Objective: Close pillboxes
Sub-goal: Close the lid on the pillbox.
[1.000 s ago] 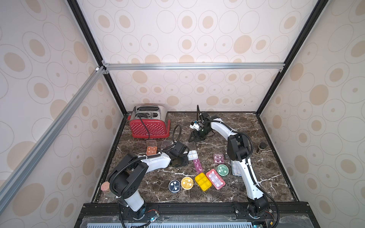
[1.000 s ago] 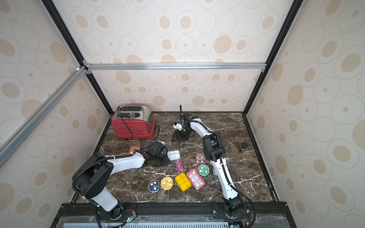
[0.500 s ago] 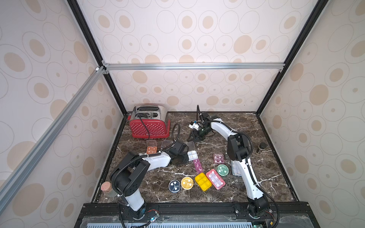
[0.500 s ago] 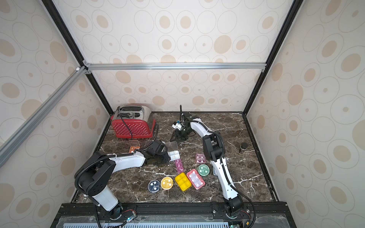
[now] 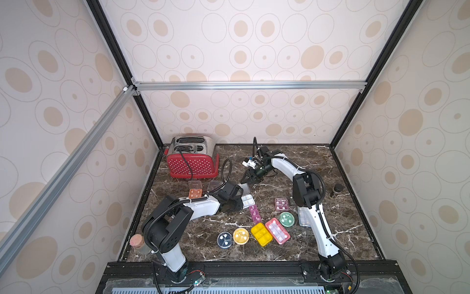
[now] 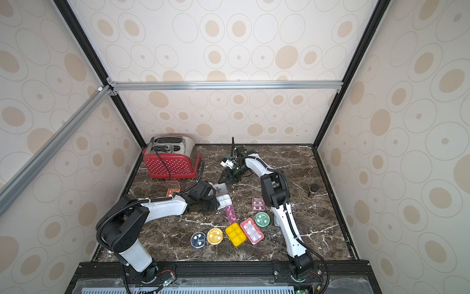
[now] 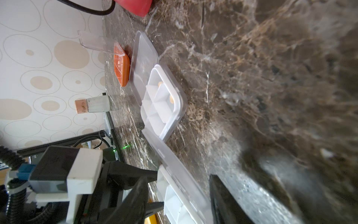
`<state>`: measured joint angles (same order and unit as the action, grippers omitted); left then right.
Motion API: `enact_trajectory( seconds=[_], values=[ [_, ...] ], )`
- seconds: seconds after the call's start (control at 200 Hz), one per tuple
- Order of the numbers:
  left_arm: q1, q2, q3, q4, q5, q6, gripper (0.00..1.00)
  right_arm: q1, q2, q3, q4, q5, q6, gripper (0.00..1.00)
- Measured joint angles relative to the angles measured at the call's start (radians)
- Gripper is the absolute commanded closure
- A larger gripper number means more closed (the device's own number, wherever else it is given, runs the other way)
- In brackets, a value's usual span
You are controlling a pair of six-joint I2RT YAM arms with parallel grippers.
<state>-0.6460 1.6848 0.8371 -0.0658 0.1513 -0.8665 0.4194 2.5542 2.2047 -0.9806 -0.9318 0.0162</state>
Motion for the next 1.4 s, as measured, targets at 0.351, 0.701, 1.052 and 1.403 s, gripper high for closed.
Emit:
enact_trajectory(
  seconds=[0.351,0.701,1.052,1.403],
  values=[
    [0.002,-0.19,-0.025,-0.184,-0.004,0.012,0.54,0.0,-0.027,-0.074,-0.006,-0.024,-0.031,0.48],
    [0.002,-0.267,-0.103,-0.214,0.0,0.014,0.54,0.0,-0.111,-0.135,0.002,-0.067,-0.052,0.48],
    [0.002,-0.304,-0.115,-0.22,0.0,0.013,0.54,0.003,-0.221,-0.314,0.027,-0.086,-0.085,0.47],
    [0.003,-0.336,-0.144,-0.175,0.009,-0.026,0.16,0.013,-0.421,-0.551,0.168,0.127,0.096,0.44]
  ],
)
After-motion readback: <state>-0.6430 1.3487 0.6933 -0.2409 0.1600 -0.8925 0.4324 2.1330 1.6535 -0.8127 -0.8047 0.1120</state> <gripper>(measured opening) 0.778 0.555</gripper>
